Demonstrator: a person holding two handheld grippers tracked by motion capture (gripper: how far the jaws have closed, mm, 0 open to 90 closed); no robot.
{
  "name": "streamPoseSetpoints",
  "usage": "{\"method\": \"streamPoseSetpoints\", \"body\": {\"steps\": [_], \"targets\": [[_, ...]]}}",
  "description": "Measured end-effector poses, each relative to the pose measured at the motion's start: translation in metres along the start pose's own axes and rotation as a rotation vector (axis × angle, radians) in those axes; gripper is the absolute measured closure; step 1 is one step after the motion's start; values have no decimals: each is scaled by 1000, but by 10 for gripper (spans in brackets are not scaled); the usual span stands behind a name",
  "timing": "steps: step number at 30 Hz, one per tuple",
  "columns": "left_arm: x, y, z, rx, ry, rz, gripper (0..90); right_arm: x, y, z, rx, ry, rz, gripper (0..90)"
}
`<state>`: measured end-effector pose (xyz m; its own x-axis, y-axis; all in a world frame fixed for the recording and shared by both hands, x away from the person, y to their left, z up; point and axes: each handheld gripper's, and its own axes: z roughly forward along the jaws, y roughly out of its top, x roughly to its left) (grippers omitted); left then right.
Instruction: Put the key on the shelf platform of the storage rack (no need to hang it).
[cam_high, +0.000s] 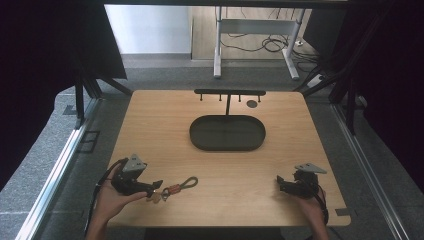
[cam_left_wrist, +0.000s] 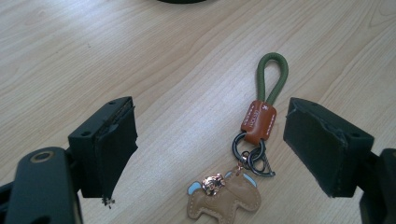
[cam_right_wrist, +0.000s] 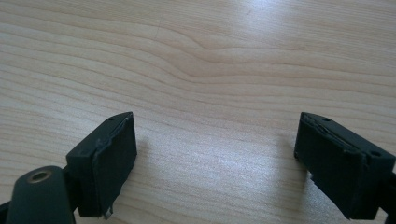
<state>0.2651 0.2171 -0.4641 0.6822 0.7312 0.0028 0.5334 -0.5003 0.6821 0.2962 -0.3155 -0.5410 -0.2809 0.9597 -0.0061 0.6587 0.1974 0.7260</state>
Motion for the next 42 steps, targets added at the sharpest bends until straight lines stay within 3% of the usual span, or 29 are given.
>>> {"method": "streamPoseSetpoints", "body": {"steps": [12,23,27,33,37,42], "targets": [[-1,0,-1,2,3,6,178,0,0,0,-1,2,-1,136],[-2,2,3,26,-18,14,182,0,0,0,-2,2,-1,136],[0,7,-3,4,-22,11,184,-1,0,0,-3,1,-1,138],[0,8,-8,16,-60,14,204,-2,0,0,-3,6,-5,138],[-5,15,-12,17,-146,49,235,-2,0,0,-2,4,-4,141],[-10,22,-10,61,-195,101,271,-2,0,0,-2,2,-2,142]]}}
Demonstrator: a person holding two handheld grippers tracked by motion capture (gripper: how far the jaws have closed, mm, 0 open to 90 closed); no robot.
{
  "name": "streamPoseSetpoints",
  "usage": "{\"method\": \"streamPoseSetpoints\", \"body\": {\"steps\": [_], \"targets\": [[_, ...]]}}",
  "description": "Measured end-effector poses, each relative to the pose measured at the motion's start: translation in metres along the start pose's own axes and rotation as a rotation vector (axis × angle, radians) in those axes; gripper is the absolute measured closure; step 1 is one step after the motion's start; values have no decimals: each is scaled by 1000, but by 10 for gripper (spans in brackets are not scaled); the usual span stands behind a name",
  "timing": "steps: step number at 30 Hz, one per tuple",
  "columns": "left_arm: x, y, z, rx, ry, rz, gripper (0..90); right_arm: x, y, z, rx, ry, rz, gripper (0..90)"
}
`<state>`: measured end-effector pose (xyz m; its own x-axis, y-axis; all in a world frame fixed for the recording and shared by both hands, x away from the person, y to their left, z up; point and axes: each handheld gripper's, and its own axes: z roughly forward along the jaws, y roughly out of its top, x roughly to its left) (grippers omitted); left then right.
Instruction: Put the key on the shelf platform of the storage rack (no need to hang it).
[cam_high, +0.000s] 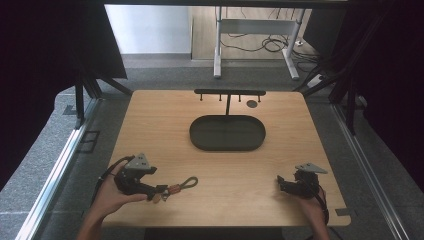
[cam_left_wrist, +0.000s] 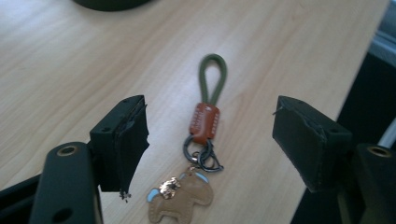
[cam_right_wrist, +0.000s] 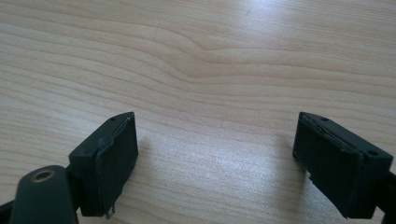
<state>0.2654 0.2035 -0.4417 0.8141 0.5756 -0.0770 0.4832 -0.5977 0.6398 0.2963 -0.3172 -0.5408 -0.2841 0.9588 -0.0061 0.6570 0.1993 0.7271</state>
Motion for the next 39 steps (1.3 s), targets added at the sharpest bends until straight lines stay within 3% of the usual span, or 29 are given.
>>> {"method": "streamPoseSetpoints", "body": {"steps": [7,8,10,15,19,21,31,39], "targets": [[-4,9,16,82,-61,57,293,0,0,0,0,0,1,143],[-5,11,21,96,-94,65,293,0,0,0,1,0,3,144],[-4,12,24,109,-109,72,295,0,0,0,1,0,2,144],[4,16,34,145,-184,75,309,0,0,0,0,-1,1,144],[9,19,37,161,-197,72,312,0,0,0,0,-1,2,144],[13,21,41,179,-224,73,315,0,0,0,0,0,1,144],[14,25,59,252,-231,107,364,0,0,0,-2,-1,-3,144],[17,27,74,338,-227,136,420,0,0,0,-1,-1,-1,144]]}}
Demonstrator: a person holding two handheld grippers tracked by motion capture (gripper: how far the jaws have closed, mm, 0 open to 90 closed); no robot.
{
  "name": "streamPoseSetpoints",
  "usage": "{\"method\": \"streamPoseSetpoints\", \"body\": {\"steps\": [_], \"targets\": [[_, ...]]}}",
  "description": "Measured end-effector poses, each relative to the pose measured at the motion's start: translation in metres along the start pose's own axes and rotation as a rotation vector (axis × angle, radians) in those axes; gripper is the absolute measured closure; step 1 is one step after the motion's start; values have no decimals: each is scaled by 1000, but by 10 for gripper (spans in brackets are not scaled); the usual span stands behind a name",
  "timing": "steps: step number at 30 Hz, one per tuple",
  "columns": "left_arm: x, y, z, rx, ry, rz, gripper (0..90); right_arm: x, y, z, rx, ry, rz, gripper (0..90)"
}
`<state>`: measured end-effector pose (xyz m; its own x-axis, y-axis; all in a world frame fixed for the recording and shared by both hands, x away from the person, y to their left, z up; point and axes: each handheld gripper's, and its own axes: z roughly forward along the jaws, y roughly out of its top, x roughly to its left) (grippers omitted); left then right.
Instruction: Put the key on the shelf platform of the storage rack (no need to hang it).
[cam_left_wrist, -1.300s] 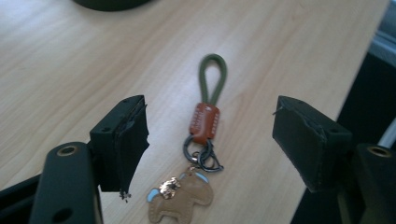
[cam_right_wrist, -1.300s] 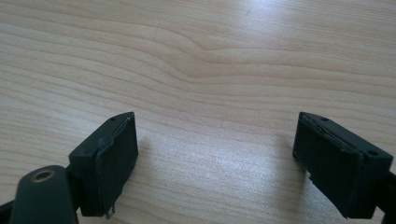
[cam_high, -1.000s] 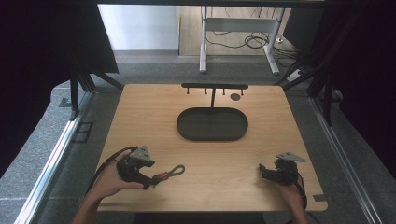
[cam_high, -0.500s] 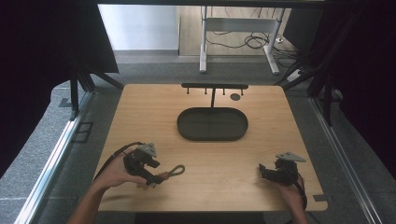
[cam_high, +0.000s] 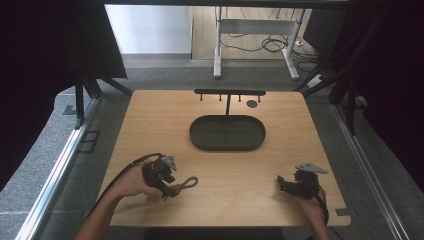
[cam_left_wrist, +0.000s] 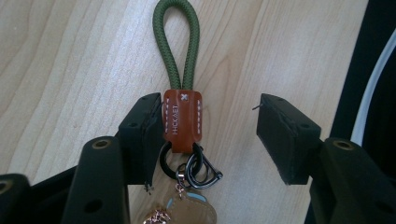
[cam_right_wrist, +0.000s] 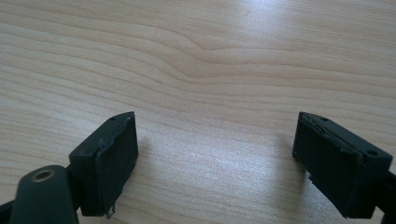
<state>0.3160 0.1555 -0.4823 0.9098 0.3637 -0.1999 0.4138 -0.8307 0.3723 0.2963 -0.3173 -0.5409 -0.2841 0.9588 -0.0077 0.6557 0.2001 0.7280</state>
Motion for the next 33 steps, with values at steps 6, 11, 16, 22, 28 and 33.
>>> {"method": "streamPoseSetpoints", "body": {"steps": [6,11,16,22,28,33], "targets": [[2,2,6,24,27,-4,467,0,0,0,0,0,-1,144],[2,5,11,52,50,7,501,0,0,0,0,-2,1,144],[1,6,16,79,67,19,511,0,0,0,0,-2,1,144],[1,7,21,102,75,26,529,0,0,0,1,-2,3,144],[1,7,25,120,87,25,562,0,0,0,0,-2,3,144],[1,8,26,115,88,24,580,0,0,0,0,-2,3,144]]}}
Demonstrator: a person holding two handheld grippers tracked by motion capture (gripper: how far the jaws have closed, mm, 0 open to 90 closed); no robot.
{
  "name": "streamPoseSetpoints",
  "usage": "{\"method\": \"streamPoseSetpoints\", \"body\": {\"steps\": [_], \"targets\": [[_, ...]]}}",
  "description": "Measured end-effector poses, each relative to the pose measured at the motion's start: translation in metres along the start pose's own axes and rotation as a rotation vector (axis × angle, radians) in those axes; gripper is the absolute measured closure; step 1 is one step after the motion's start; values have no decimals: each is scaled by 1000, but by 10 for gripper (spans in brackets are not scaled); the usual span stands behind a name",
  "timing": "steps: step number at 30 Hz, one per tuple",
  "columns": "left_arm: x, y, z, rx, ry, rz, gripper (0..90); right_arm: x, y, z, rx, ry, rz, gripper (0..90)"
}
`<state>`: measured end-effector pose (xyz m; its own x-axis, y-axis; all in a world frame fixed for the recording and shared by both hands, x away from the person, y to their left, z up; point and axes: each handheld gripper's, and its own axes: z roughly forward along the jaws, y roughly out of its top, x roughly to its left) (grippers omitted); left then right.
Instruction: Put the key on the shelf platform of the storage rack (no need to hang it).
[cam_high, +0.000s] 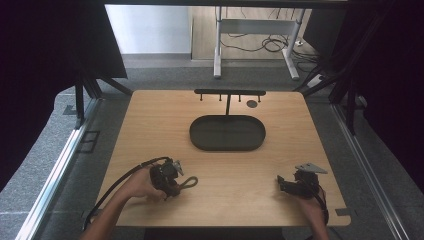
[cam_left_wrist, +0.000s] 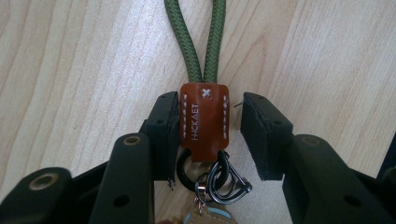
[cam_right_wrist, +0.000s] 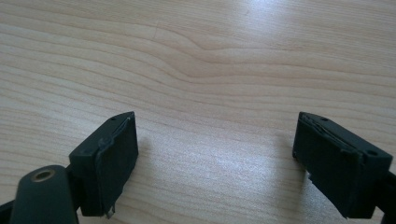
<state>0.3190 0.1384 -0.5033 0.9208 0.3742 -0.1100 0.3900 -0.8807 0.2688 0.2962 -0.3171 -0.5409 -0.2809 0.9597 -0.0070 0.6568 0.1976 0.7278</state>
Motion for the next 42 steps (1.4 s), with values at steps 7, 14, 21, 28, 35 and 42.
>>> {"method": "streamPoseSetpoints", "body": {"steps": [7,14,21,28,35,42], "targets": [[0,1,0,8,27,0,650,0,0,0,0,0,0,144],[-3,1,0,2,44,7,661,0,0,0,0,0,-1,144],[-1,2,0,10,46,3,667,0,0,0,0,0,-1,144],[2,1,-8,7,47,-1,669,0,0,0,0,0,-1,144],[2,2,-34,-38,27,0,669,0,0,0,0,0,-2,144],[1,5,-58,-86,22,3,669,0,0,0,1,1,3,144]]}}
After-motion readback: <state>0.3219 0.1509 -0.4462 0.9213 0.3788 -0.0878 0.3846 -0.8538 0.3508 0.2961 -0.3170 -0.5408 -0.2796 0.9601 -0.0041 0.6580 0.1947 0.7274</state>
